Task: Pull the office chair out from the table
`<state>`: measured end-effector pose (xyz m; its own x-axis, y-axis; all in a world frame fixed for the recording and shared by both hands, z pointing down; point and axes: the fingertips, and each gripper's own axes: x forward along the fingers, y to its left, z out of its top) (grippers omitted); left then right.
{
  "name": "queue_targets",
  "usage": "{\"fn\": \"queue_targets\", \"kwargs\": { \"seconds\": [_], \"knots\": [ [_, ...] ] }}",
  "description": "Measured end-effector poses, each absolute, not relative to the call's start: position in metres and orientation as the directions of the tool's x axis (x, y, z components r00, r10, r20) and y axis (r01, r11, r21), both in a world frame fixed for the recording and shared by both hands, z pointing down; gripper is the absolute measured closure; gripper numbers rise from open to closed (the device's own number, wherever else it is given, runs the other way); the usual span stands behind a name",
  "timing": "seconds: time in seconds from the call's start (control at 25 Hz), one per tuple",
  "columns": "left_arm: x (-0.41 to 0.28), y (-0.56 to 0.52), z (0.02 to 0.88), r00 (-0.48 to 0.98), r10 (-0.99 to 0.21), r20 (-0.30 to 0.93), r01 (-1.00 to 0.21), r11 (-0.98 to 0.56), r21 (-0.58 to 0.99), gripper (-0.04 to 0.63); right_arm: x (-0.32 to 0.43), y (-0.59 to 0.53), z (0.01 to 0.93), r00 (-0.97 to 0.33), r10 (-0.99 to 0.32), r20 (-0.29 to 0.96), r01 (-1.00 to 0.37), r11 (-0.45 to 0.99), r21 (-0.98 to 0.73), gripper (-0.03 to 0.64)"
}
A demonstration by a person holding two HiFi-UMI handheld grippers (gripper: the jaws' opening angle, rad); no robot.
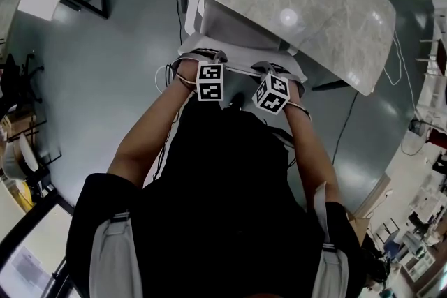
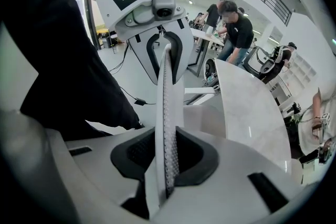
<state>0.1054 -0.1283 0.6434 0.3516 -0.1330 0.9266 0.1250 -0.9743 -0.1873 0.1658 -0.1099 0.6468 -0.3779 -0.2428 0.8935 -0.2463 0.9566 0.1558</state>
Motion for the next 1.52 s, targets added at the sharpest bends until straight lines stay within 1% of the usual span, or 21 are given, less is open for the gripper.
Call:
{"fn": "queue_targets", "kwargs": {
  "seconds": [1.0, 1.52],
  "knots": [
    [0.115, -0.098, 0.647, 0.339, -0.153, 0.928, 0.094, -0.976, -0.195, 0.493, 0.176, -0.08, 0.65, -0.382, -0.234, 0.894, -0.23, 0.961, 0.153, 0.526],
    [0.112, -0.067, 0.647, 0.355, -0.16, 0.921, 0.087, -0.975, -0.203, 0.494, 0.173, -0.05, 0.651, -0.372, -0.241, 0.896, -0.22, 0.961, 0.168, 0.525]
  ]
}}
